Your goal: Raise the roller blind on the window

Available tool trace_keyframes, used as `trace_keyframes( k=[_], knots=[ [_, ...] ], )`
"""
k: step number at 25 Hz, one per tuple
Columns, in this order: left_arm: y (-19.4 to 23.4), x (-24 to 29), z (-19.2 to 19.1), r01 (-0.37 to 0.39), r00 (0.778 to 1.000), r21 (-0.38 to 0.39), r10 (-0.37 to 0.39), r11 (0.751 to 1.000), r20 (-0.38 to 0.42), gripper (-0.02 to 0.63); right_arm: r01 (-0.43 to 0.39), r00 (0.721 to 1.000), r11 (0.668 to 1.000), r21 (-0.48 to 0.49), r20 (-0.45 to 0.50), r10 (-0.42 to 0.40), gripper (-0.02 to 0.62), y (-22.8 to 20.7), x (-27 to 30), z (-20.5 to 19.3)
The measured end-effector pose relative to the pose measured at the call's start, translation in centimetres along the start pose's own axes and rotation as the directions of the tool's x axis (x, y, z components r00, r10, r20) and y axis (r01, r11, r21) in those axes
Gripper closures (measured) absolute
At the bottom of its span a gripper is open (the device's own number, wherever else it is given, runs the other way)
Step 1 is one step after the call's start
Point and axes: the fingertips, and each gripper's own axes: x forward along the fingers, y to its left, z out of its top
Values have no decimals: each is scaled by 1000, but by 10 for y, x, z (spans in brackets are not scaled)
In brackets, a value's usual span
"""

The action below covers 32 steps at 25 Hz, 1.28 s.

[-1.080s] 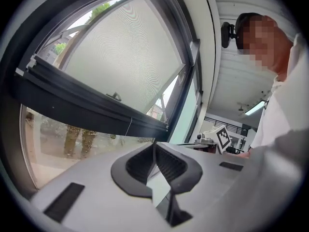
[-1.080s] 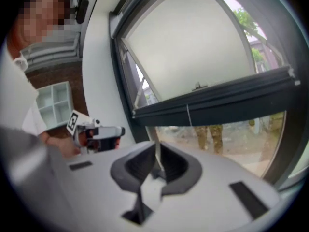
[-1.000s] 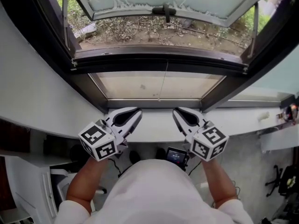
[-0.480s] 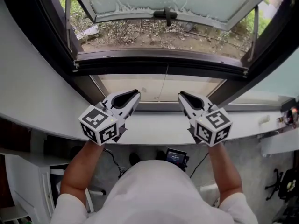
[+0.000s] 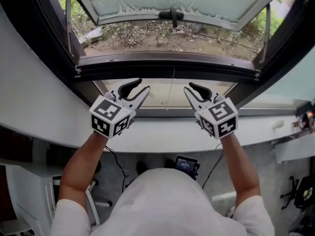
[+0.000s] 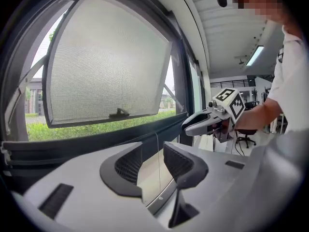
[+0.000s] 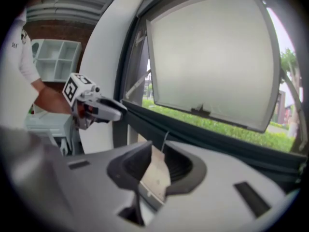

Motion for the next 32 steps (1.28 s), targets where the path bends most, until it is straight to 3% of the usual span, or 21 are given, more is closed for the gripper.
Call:
trace_keyframes(
  k=[6, 10, 17, 21, 24, 27, 32],
  knots=[
    [7, 14, -8, -2, 996, 153, 14, 988, -83, 454, 17, 997, 973, -228, -76, -35, 491, -5, 15, 0],
    [9, 23, -19, 39, 985, 284, 11, 958, -172, 434, 10, 992, 936, -353, -114, -54, 474, -10, 23, 2],
    [16, 33, -26, 66, 968, 417, 43, 907, -247, 410, 4, 976, 859, -512, -184, -114, 461, -16, 37, 1],
    [21, 39, -26, 76, 960, 484, 67, 872, -272, 397, -6, 966, 816, -578, -214, -145, 436, -22, 45, 2],
    [25, 44, -29, 85, 948, 552, 102, 830, -300, 394, -14, 958, 796, -605, -238, -163, 410, -27, 52, -1],
    [26, 50, -32, 97, 939, 596, 125, 797, -319, 394, -23, 949, 755, -656, -253, -191, 399, -30, 58, -5],
    [33, 57, -30, 99, 926, 635, 163, 766, -341, 393, -51, 923, 687, -725, -297, -245, 385, -34, 65, -13]
  ],
)
